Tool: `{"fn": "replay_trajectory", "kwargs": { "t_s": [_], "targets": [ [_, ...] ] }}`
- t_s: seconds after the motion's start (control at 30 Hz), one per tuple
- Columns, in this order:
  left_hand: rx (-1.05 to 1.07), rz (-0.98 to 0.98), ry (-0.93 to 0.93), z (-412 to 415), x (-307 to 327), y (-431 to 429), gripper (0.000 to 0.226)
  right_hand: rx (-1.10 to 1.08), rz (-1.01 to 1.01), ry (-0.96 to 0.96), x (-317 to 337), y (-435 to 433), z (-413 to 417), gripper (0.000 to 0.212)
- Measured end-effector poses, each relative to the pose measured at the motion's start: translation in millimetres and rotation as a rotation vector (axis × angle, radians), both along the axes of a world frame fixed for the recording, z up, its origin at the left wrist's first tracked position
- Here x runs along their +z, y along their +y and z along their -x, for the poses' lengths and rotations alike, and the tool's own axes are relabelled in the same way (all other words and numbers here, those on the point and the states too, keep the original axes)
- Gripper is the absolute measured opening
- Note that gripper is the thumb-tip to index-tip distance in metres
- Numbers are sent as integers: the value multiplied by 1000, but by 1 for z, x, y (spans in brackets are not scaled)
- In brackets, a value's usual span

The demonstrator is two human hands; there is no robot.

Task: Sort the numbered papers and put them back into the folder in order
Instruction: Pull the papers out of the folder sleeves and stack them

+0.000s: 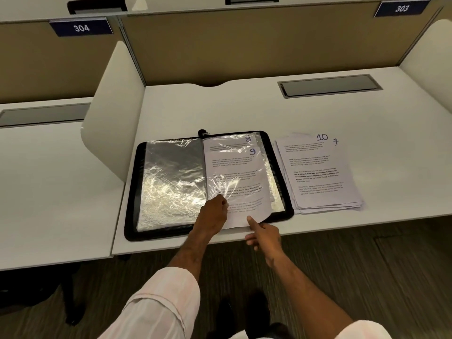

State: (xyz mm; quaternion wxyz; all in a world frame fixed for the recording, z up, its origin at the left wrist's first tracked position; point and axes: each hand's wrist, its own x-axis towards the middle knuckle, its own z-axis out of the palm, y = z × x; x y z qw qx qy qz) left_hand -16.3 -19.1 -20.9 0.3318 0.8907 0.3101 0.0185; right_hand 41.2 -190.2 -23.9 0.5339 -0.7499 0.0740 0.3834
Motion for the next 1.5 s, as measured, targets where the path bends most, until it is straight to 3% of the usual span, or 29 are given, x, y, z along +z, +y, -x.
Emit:
{"fn": "replay_trajectory", "kwargs": {
  "t_s": [0.27,0.4,0.6,0.93,1.03,1.1,1.17,1.23,1.33,1.43,1.5],
  "targets": [
    [5,-9,-24,2,1,3,17,-24,31,-48,6,20,-19,31],
    [-11,-103,-28,2,6,0,22,207,188,-250,19,30,-13,33],
    [30,-192,-180,-9,40,0,24,570,435,-743,76,41,18,41],
    [362,-170,-374,56,64,39,23,987,467,-1061,156,27,89,31],
    [488,-85,-367,77,58,50,27,1100,335,-1135,176,22,83,13],
    [562,-19,-381,87,57,56,36,1074,348,-1207,179,19,68,21],
    [639,21,-383,93,56,61,49,993,350,-1159,184,19,50,24],
    [671,8,-371,99,50,67,58,1056,327,-1106,208,22,30,10],
    [607,24,-314,107,36,78,52,955,451,-1128,251,36,-17,30],
    [599,111,-309,111,34,81,36,813,393,-916,257,34,-68,29],
    [628,188,-338,113,36,81,30,666,211,-692,253,19,-104,25]
  ]
}}
